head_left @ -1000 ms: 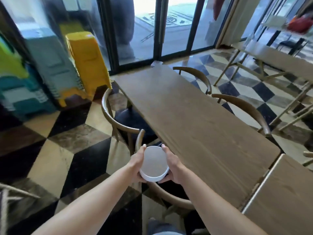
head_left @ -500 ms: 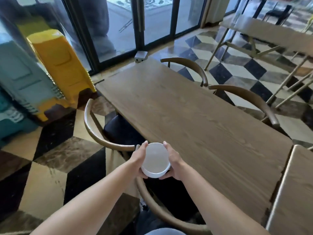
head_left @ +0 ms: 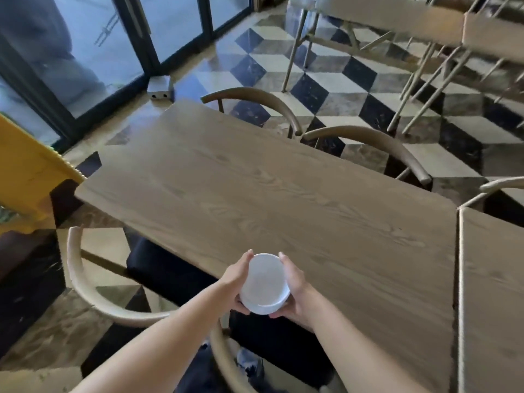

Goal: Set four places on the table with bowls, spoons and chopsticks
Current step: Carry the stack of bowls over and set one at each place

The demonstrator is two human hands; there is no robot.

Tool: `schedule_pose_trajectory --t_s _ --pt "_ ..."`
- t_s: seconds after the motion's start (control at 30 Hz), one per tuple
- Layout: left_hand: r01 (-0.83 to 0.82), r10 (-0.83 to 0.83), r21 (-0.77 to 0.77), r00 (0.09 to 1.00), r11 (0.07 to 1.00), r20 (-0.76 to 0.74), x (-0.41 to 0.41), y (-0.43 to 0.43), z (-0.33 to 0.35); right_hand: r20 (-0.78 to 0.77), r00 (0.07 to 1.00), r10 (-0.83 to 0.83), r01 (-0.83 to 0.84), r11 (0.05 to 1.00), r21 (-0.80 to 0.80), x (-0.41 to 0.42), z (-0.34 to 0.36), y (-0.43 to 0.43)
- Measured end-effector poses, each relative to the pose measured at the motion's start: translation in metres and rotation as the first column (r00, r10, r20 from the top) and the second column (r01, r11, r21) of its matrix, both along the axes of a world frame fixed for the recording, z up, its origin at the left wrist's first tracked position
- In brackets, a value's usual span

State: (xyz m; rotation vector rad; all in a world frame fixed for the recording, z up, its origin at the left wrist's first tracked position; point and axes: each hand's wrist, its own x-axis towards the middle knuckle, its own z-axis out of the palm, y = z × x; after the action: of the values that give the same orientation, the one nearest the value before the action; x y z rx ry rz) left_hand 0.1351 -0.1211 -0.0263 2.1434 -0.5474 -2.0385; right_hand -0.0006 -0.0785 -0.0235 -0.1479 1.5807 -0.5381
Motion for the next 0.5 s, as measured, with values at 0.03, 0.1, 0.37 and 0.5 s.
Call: schedule_pose_trajectory --t_s 0.03,0.1,0.37,0.5 --pt "0.032 -0.032 -0.002 0.999 0.999 -0.006 -0.002 -0.009 -0.001 -0.005 1.0 -0.03 0.03 1.0 0.005 -0.001 -0.001 -0.005" --pt "0.105 -0.105 -0.014 0.994 0.994 -0.025 -0.006 -0.028 -0.005 -0.001 0.995 -0.095 0.095 0.995 -0.005 -0.005 -0.003 -0.017" --pt "0.312 -0.315 -0.053 0.947 0.949 -0.062 -0.001 -0.131 -0.011 -0.063 0.959 -0.278 0.278 0.96 0.005 0.014 -0.004 -0.097" --pt "0.334 -0.339 -0.093 0.94 0.938 -0.038 0.004 -0.188 -0.021 -0.083 0.943 -0.324 0.322 0.946 -0.035 0.025 -0.01 -0.15"
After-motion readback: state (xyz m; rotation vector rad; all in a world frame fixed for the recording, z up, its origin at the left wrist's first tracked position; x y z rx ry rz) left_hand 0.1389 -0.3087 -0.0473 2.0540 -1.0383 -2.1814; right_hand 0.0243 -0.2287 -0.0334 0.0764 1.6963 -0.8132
